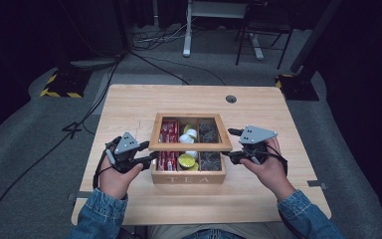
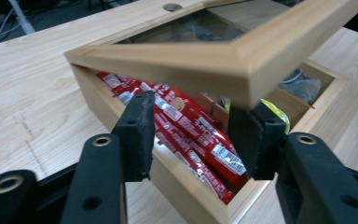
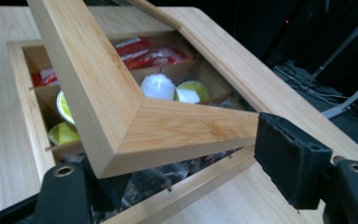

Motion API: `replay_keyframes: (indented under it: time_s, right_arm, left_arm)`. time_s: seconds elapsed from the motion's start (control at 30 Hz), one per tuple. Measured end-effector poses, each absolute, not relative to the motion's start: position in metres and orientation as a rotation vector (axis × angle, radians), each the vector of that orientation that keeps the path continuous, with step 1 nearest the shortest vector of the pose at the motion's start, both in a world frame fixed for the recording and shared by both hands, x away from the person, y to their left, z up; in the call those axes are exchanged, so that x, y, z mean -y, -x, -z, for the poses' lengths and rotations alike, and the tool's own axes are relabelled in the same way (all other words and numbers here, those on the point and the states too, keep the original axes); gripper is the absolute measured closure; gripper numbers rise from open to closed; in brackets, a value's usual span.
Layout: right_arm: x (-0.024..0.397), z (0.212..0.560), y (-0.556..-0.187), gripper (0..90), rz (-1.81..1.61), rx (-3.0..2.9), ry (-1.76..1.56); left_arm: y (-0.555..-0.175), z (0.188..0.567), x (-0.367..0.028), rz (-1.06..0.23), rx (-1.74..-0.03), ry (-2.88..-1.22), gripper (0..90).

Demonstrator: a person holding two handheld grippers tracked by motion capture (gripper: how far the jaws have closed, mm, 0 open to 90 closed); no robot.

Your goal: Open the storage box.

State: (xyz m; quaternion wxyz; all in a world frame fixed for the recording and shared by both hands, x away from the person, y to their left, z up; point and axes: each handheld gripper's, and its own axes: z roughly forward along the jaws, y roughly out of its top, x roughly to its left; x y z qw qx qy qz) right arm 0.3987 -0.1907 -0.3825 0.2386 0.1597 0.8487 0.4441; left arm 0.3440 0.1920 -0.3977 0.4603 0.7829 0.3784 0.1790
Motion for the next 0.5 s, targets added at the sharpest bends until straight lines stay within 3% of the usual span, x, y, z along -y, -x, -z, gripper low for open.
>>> replay_keyframes:
  time_s: [0.13,0.5]
  right_arm:
    - [0.192,0.370,-0.407,32.1,-1.261,-2.312,-0.445]
    - [0.189,0.337,-0.429,49.4,-1.339,-2.270,-0.467]
  left_arm:
    - [-0.342,0.399,-0.199,-0.467,-0.949,-1.917,46.7]
    - [-0.333,0.410,-0.219,-0.502,-1.014,-1.916,45.8]
